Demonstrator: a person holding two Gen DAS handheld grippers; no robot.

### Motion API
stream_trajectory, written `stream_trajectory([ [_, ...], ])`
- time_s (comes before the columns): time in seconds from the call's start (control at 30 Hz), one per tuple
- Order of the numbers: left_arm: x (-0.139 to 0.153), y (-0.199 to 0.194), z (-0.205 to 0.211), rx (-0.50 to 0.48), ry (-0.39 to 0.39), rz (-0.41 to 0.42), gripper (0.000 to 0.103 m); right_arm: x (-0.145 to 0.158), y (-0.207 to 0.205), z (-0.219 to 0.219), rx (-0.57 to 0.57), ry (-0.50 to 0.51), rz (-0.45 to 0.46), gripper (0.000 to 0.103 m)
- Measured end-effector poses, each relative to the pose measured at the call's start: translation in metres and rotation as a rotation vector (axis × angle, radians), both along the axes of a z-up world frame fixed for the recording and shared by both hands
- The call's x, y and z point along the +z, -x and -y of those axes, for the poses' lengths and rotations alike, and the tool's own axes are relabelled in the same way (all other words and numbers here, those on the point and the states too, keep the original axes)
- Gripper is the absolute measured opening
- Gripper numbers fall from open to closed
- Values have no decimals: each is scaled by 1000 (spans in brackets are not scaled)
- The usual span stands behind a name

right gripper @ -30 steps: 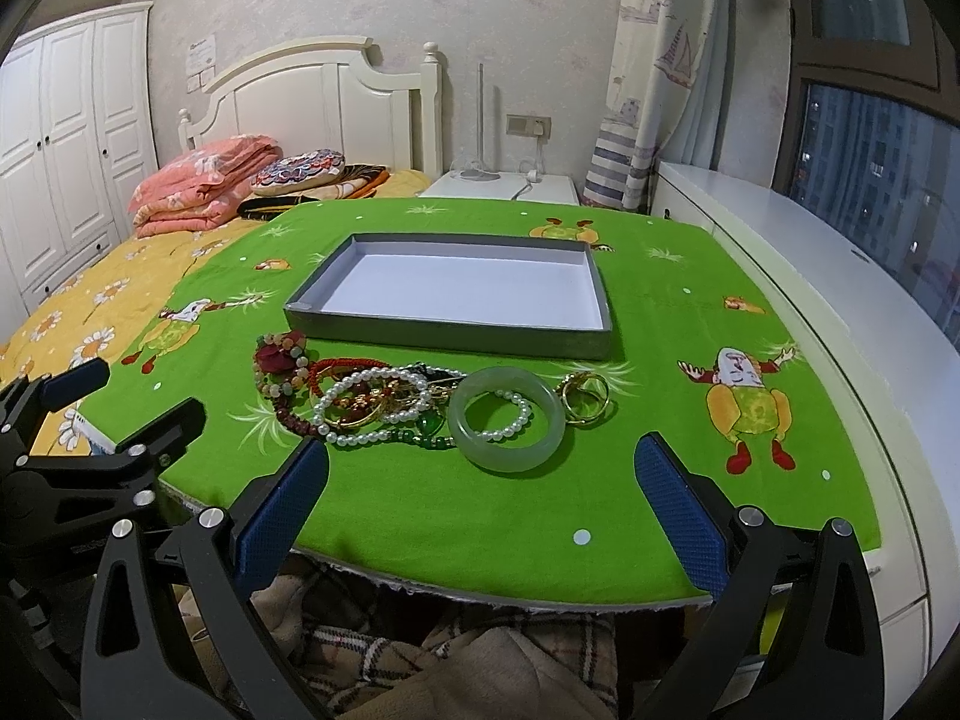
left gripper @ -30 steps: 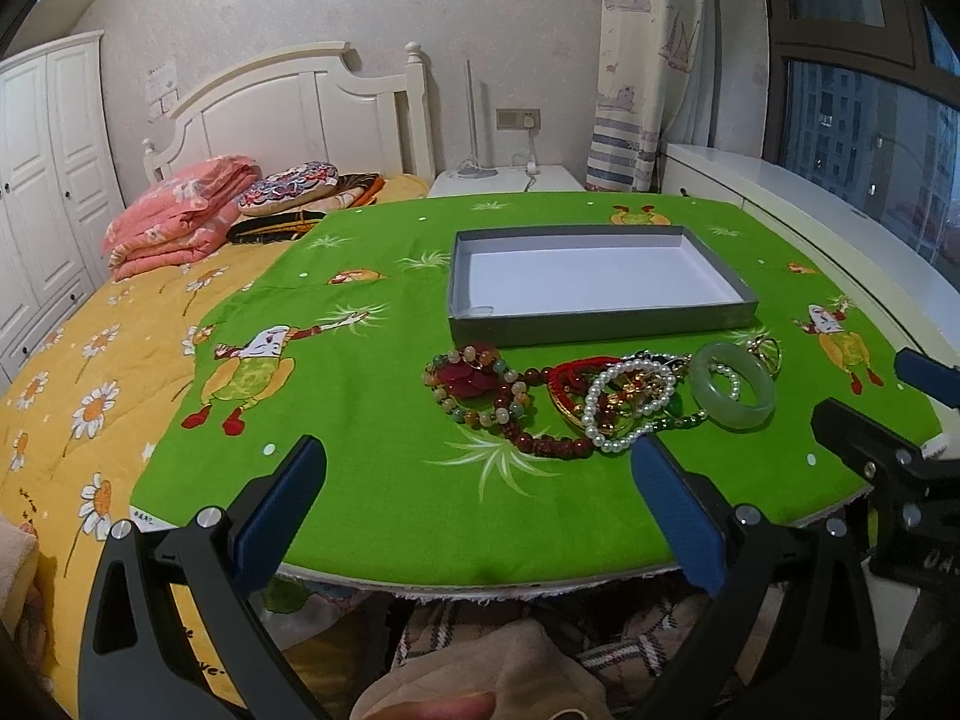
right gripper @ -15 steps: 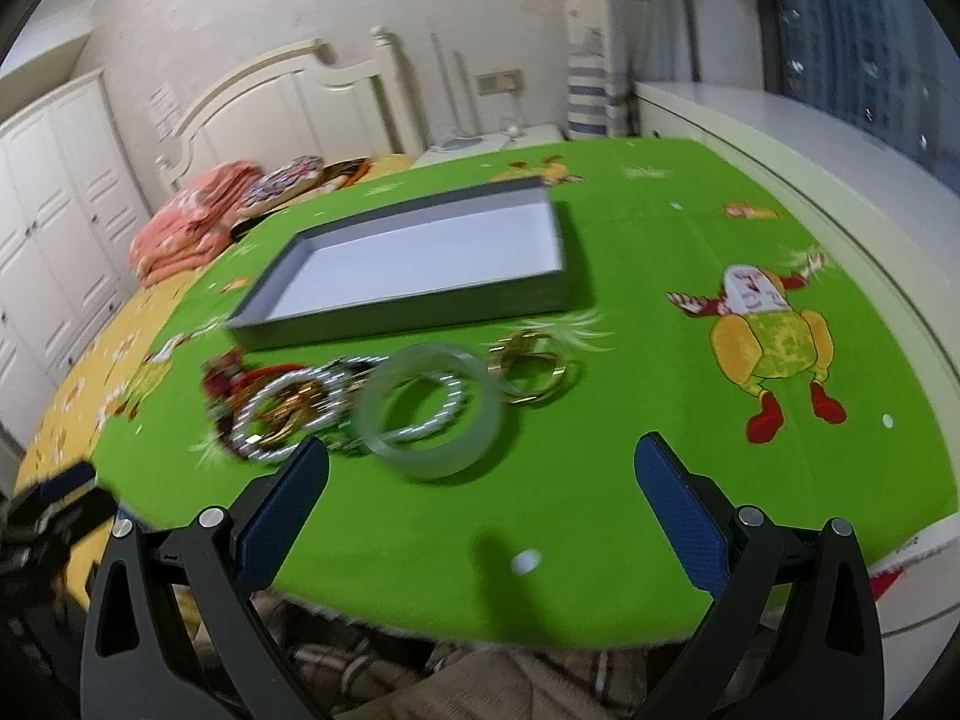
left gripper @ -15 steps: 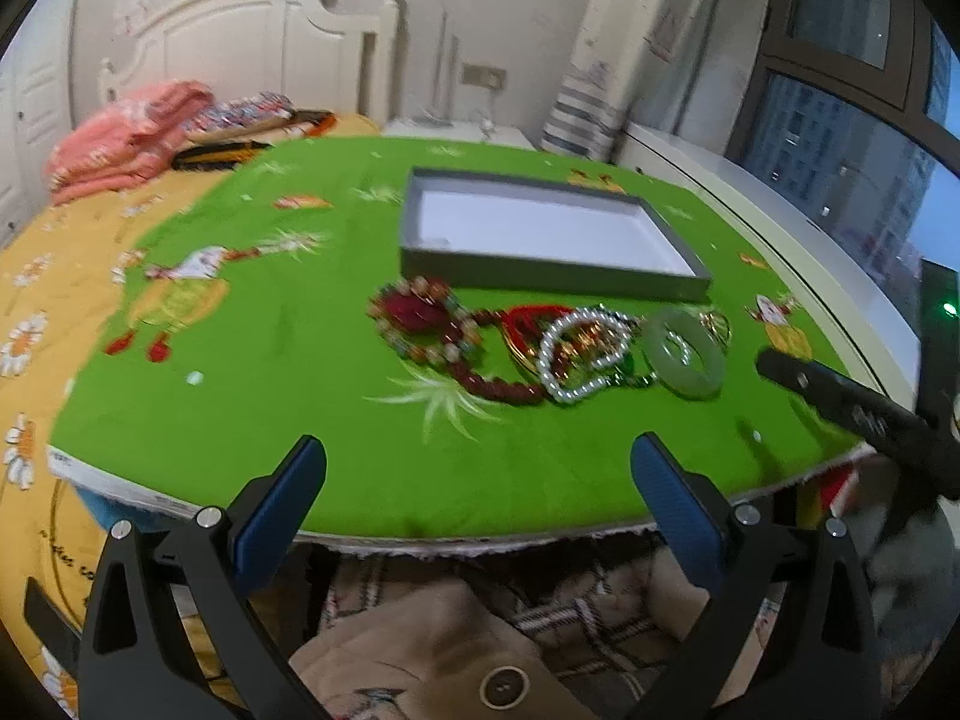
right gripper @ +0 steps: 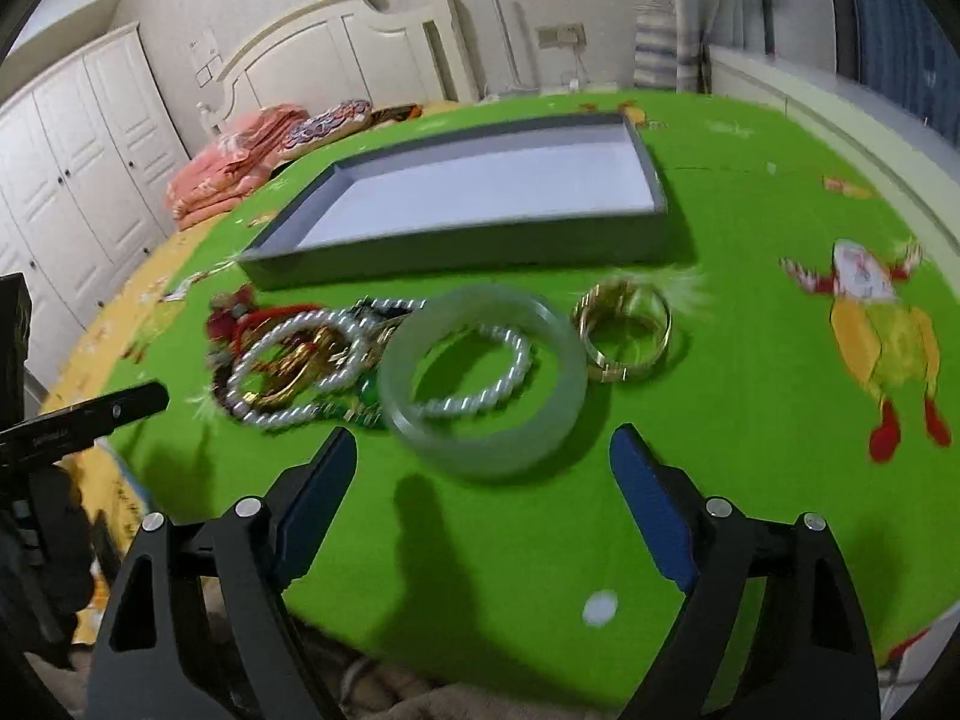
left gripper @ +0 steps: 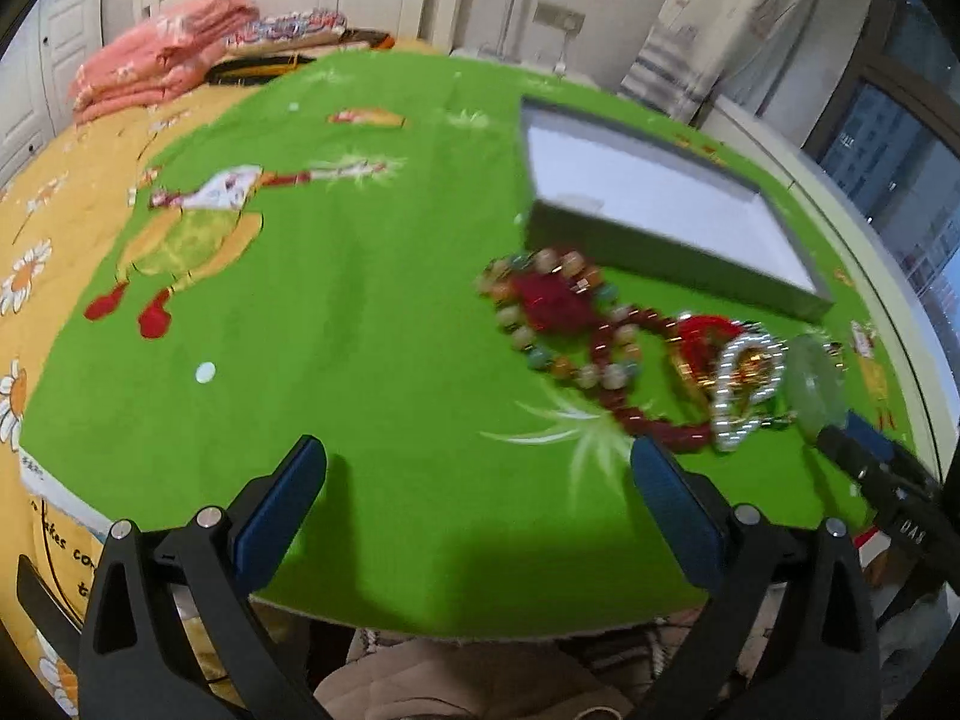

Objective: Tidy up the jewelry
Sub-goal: 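Grasp the pale jade bangle with the right tool while the left tool grasps the red cord bracelet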

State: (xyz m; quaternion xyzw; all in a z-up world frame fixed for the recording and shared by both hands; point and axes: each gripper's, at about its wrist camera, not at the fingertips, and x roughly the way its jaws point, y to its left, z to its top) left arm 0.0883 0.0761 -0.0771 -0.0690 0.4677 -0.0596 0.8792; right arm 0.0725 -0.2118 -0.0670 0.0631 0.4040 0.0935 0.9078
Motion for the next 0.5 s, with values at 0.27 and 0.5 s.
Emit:
stream_trajectory([
  [0.27, 1, -25, 5, -46, -39, 53, 98, -4, -27, -14, 33, 103, 22, 83],
  [0.5, 6, -54, 13, -44, 3, 76, 98, -6, -25, -11, 27, 117, 66, 76],
])
